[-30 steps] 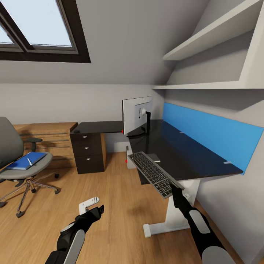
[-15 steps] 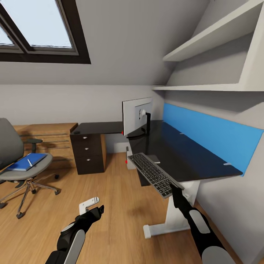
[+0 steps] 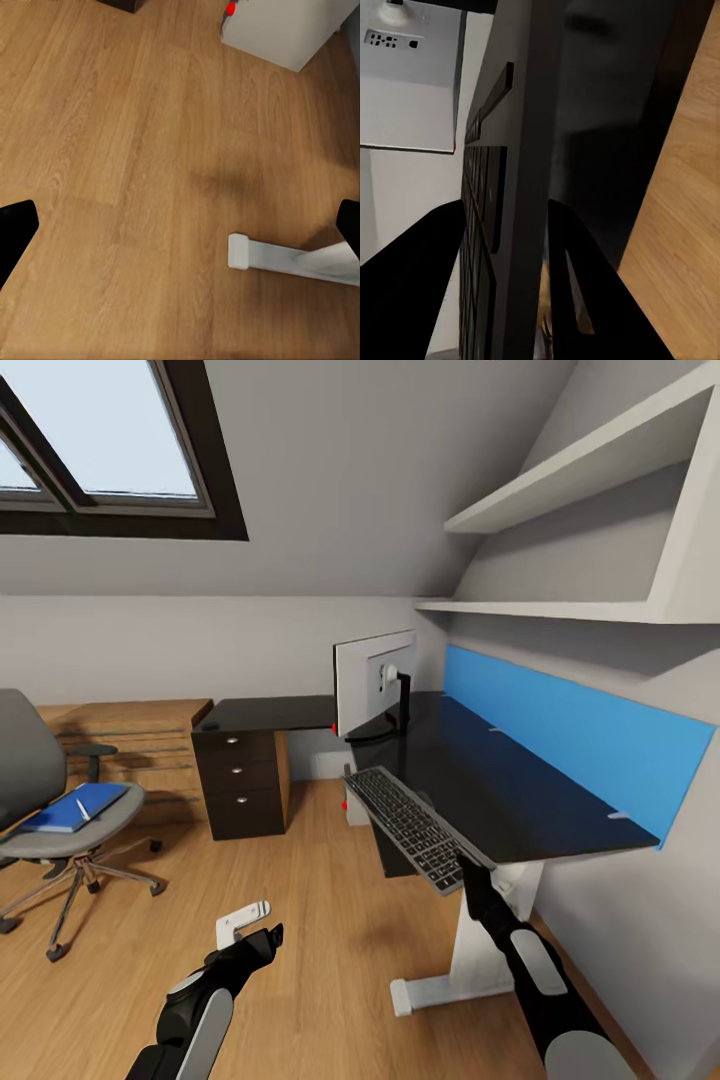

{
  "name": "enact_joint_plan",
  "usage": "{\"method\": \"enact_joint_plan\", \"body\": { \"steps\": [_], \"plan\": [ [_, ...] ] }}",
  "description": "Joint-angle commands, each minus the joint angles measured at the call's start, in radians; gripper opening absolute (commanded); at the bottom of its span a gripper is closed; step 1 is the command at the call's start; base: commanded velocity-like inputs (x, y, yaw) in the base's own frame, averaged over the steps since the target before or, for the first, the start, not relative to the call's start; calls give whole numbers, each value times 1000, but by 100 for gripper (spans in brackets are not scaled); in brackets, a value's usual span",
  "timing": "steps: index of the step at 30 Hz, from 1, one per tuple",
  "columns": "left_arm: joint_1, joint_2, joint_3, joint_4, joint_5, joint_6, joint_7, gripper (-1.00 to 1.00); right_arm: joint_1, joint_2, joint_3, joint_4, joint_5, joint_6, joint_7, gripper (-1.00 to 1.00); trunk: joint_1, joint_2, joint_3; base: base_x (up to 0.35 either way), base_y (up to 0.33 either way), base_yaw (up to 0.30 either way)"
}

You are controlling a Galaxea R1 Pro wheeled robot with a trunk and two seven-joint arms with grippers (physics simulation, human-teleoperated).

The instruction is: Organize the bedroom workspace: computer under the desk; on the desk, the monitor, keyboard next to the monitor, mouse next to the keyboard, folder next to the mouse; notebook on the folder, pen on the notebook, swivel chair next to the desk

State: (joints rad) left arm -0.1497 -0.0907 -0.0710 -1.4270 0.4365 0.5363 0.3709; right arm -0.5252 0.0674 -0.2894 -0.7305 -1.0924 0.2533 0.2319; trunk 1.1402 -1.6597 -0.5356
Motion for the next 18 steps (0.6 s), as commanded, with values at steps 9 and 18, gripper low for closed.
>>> {"method": "enact_joint_plan", "body": {
  "steps": [9, 18],
  "plan": [
    [-1, 0, 0, -1, 10, 2, 10, 100, 92, 6, 95, -171, -7, 7, 1, -100, -35, 63, 27, 0, 0, 0],
    [-1, 0, 0, -1, 10, 2, 10, 100, 103, 8, 132, -190, -10, 2, 3, -100, -69, 126, 57, 0, 0, 56]
  ]
}}
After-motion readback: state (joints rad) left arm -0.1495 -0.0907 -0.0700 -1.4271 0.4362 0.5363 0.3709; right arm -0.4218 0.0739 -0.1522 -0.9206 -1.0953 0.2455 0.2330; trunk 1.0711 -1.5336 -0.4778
